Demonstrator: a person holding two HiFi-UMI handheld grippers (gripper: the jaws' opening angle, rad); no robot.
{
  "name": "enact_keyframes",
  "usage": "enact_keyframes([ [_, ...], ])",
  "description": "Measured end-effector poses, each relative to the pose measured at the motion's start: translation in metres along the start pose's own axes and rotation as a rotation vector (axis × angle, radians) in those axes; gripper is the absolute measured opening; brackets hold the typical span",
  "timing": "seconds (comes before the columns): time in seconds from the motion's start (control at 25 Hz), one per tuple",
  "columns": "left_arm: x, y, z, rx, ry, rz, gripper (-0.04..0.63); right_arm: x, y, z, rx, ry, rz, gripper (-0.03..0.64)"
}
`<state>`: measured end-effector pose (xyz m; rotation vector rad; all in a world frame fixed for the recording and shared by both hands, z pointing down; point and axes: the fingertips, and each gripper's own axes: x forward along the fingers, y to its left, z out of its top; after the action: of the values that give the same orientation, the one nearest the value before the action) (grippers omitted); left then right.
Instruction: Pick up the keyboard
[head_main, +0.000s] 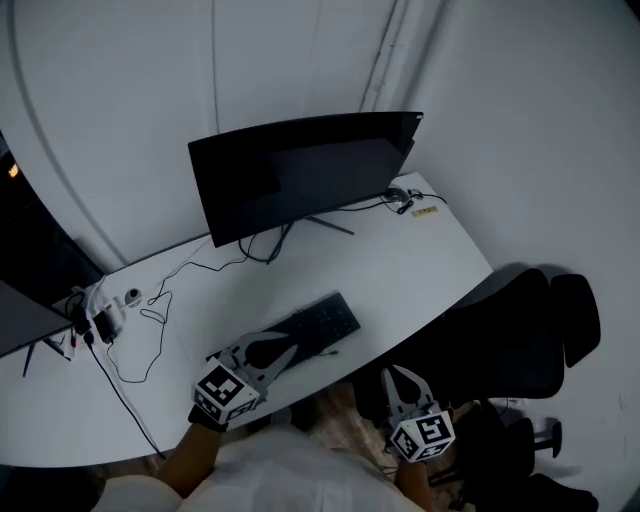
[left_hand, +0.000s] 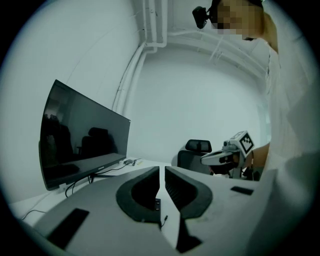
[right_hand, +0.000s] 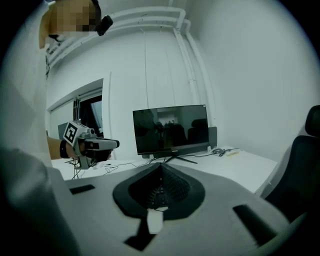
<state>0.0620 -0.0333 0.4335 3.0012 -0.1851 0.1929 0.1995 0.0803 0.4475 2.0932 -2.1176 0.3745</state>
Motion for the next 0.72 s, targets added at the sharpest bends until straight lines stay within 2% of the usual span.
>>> enact_keyframes([
  [0.28,-0.014,0.056,-0.008,-0.030,-0.004,0.098,0.031,0.084,0.013,0.001,-0.027,0.040,0.129,0.005],
  [0.72,-0.038,0.090,-0.028,-0.095,0.008,0.285,0.031,0.161,0.023,-0.022,-0.033,0.154,0.321,0.020],
])
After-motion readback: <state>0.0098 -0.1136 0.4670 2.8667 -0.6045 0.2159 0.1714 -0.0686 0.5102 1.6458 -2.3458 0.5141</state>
